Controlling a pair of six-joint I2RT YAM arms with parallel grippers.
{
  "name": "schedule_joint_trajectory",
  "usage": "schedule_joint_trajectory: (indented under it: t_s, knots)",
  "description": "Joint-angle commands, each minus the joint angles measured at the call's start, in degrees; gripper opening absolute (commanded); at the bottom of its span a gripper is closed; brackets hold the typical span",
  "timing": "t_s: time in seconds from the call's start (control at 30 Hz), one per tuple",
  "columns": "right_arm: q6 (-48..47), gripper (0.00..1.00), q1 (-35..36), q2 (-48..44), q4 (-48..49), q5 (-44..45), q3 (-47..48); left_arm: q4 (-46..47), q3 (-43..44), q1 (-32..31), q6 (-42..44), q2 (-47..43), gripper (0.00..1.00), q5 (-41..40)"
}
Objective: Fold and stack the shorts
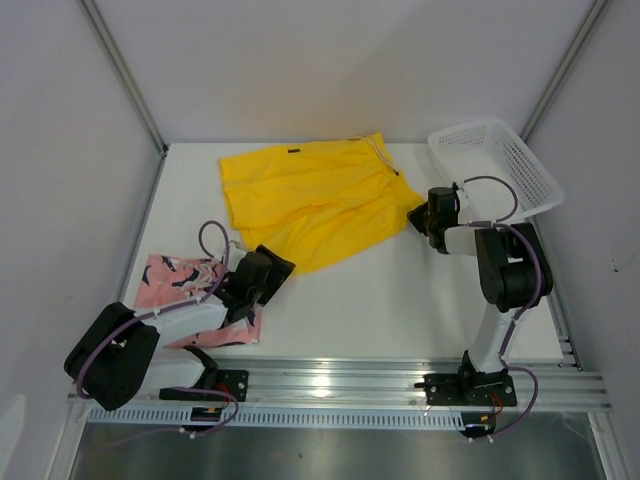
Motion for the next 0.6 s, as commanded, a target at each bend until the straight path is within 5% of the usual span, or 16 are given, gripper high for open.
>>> schedule_joint_trajectory:
  t_s: [0.0,0.27,0.37,0.5,0.57]
  knots:
    - [0.37,0.00,0.57,-3.48,3.59,1.31,-1.34,0.59,-2.09,-0.83,-3.33,0.21,0.85,-3.65]
    - [0.90,0.00,0.74,-8.39,4.73,3.24,-6.87,-3.80,-0.43,-0.83,-3.77,-2.25,0.50,-15.50]
    - [1.25,0.00,0.92,-11.82,5.35,5.00,-10.12,-3.54,0.55,-0.83,-2.89,0.11,0.35,-16.92]
    - [1.34,0.00,1.80,-15.95,4.56,6.75,-13.55,-1.52,2.39,-0.83,-1.05,5.21,0.03,-16.75]
    - [1.08,0.00,2.50,-18.50,3.51,7.72,-14.96,-1.61,3.79,-0.92,-0.26,7.05,0.00,-16.75]
